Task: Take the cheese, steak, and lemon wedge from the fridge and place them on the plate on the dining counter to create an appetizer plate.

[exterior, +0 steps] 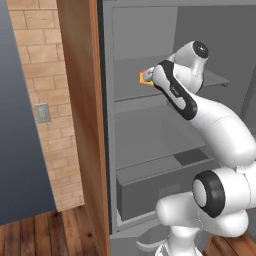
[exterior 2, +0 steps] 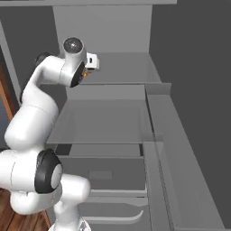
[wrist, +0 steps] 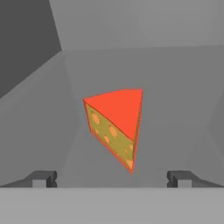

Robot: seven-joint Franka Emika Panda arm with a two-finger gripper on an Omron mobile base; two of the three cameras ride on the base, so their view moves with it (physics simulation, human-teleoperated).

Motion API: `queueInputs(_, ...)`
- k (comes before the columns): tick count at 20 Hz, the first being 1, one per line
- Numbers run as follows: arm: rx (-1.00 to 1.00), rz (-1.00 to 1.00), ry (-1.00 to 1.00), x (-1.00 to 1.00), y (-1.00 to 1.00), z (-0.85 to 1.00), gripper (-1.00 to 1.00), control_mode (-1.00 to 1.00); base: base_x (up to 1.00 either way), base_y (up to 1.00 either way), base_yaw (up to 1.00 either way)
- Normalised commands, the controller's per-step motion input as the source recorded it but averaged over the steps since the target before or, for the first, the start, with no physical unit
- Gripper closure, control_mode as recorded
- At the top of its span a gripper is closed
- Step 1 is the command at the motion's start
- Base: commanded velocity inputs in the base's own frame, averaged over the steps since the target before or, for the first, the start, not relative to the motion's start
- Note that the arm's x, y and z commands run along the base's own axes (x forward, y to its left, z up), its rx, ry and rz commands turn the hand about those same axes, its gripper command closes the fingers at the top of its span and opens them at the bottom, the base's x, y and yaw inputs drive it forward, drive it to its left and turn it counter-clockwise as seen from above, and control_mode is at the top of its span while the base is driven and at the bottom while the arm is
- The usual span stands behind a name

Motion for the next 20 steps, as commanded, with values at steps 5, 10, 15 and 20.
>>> queueInputs(5,-0.01,0.0,0.0,0.46,0.0,-0.16,-1.0,-1.0,0.0,0.0,0.0)
queueInputs(10,0.0,0.0,0.0,0.5,0.0,-0.11,-1.0,-1.0,0.0,0.0,0.0)
queueInputs(15,-0.01,0.0,0.0,0.52,0.01,-0.13,-1.0,-1.0,0.0,0.0,0.0)
queueInputs(20,-0.03,0.0,0.0,0.32,0.1,-0.24,1.0,-1.0,0.0,0.0,0.0)
